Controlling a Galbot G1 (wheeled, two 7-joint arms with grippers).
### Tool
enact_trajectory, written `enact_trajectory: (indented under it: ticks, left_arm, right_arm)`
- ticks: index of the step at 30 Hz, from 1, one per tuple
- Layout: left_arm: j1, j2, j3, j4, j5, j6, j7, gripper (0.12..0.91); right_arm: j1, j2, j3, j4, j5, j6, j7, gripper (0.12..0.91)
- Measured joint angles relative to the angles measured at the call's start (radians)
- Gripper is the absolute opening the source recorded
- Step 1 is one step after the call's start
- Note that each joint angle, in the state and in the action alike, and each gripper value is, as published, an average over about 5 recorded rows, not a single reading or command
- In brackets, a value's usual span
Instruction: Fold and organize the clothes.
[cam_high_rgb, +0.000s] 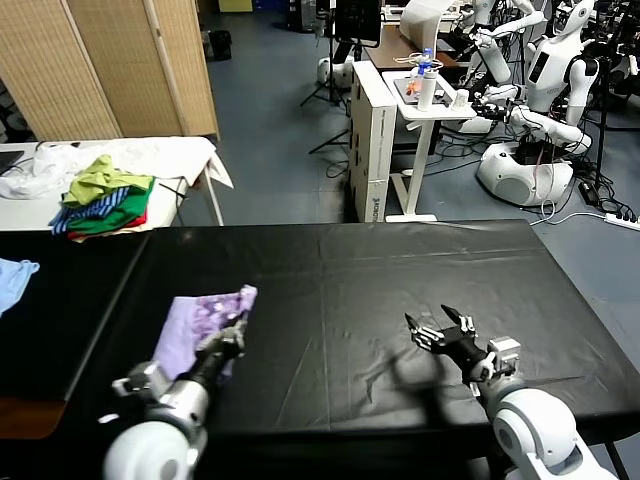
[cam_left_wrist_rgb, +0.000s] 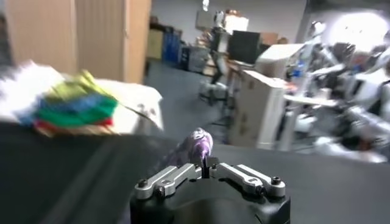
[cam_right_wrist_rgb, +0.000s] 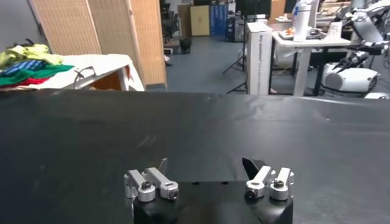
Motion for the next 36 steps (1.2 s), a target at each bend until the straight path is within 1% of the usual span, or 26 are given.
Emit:
enact_trajectory:
  ticks: [4,7,12,13,15,16,18,23,24,26,27,31,36]
  left_arm:
    - [-0.021,-0.073,0.061,0.050,0.050,-0.013,0.007,0.161]
    - [-0.027,-0.119,0.096,0.083,0.092,-0.020,0.020,0.161]
    - [-0.025,-0.181,0.139,0.121,0.171,-0.024,0.063,0.163]
    - [-0.023,-0.189,0.144,0.125,0.182,-0.026,0.072,0.178]
    - [-0.020,-0.197,0.152,0.127,0.194,-0.030,0.089,0.246]
    - [-0.018,-0.198,0.153,0.125,0.196,-0.031,0.097,0.298]
    - [-0.016,-0.195,0.153,0.120,0.200,-0.032,0.117,0.426]
    - [-0.014,-0.158,0.134,0.095,0.214,-0.050,0.187,0.743]
    - [-0.015,-0.147,0.127,0.091,0.222,-0.057,0.195,0.794]
    - [-0.015,-0.123,0.110,0.086,0.241,-0.074,0.203,0.869]
    - [-0.014,-0.110,0.099,0.084,0.250,-0.083,0.203,0.888]
    - [-0.001,-0.057,0.055,0.079,0.270,-0.108,0.202,0.905]
    - [0.021,-0.025,0.020,0.071,0.286,-0.118,0.202,0.907]
  right_arm:
    - [0.005,0.000,-0.011,0.001,-0.003,-0.002,0.001,0.907]
    - [0.011,0.000,-0.021,0.003,0.002,-0.006,0.002,0.907]
    - [0.024,-0.011,-0.044,0.014,0.025,-0.018,0.004,0.907]
    - [0.028,-0.014,-0.051,0.016,0.028,-0.020,0.005,0.907]
    - [0.035,-0.023,-0.069,0.019,0.039,-0.026,0.007,0.907]
    - [0.041,-0.026,-0.081,0.020,0.047,-0.031,0.011,0.907]
    - [0.055,-0.035,-0.111,0.021,0.069,-0.040,0.023,0.907]
    - [0.115,-0.039,-0.226,0.007,0.132,-0.068,0.069,0.907]
    - [0.131,-0.036,-0.253,0.001,0.146,-0.073,0.080,0.907]
    - [0.163,-0.028,-0.307,-0.011,0.171,-0.083,0.101,0.907]
    - [0.179,-0.022,-0.334,-0.018,0.181,-0.086,0.110,0.907]
    - [0.235,0.010,-0.431,-0.046,0.187,-0.094,0.131,0.907]
    - [0.272,0.066,-0.519,-0.084,0.132,-0.102,0.130,0.905]
